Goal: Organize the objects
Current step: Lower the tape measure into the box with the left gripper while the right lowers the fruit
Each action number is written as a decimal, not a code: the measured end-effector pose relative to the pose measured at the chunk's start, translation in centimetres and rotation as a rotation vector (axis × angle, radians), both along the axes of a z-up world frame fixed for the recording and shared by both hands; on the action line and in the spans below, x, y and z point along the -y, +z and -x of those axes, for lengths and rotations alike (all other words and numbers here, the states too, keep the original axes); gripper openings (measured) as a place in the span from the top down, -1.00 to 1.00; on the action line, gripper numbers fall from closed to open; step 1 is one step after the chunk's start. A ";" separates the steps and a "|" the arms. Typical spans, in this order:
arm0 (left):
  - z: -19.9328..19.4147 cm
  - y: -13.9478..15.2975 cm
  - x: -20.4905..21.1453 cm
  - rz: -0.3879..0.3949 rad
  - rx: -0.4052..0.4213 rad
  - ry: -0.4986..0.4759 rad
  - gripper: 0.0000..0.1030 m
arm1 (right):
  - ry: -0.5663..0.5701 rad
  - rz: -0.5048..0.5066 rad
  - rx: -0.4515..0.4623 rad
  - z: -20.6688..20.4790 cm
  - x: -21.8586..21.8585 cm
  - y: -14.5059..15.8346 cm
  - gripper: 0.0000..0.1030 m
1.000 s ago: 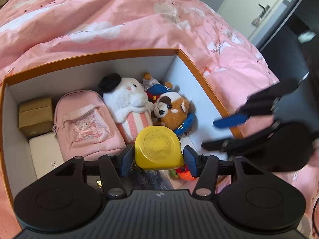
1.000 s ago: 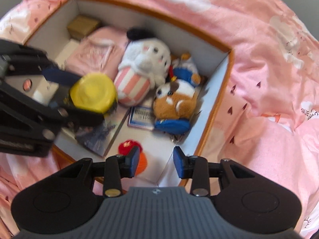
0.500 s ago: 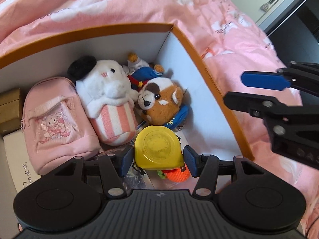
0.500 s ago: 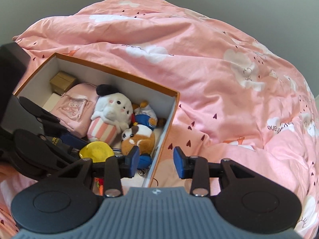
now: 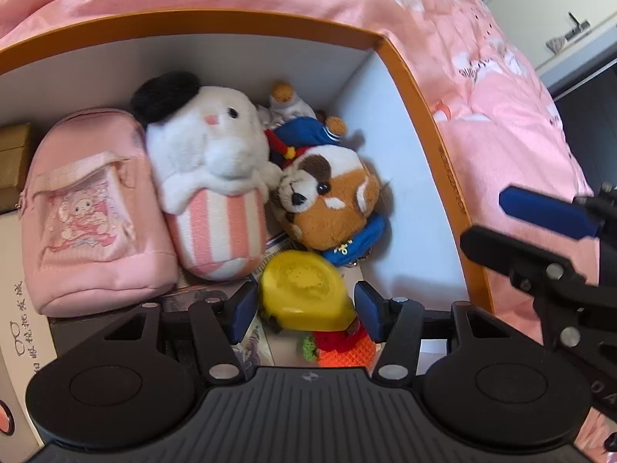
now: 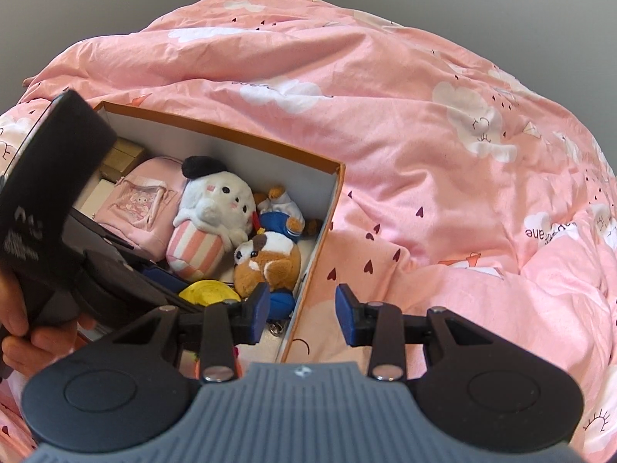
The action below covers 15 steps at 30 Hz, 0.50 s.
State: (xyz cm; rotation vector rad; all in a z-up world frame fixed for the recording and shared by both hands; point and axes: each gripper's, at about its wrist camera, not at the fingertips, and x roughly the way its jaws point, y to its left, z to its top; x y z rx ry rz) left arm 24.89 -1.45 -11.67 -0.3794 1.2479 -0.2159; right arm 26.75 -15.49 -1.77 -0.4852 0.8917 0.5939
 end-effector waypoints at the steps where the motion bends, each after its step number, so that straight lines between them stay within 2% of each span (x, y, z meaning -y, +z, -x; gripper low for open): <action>1: 0.1 0.3 -0.2 0.001 0.011 0.000 -0.28 | -0.001 -0.001 -0.003 0.0 0.0 -0.1 0.23; 3: 0.3 0.9 -0.5 0.017 0.028 -0.003 -0.34 | -0.003 0.000 -0.008 0.0 0.1 -0.2 0.23; 6: 0.6 1.9 -1.0 0.026 0.049 0.004 -0.26 | -0.006 0.001 -0.013 0.0 0.2 -0.4 0.23; 8: 0.9 2.5 -1.3 0.020 0.070 0.004 0.00 | -0.005 -0.004 -0.018 0.1 0.2 -0.3 0.23; 13: 1.2 2.5 -1.0 -0.037 0.079 -0.013 0.29 | 0.001 -0.014 -0.030 0.4 0.1 -0.2 0.24; 15: 1.8 2.3 -0.9 -0.050 0.080 -0.016 0.32 | 0.003 -0.017 -0.033 0.8 0.1 -0.1 0.26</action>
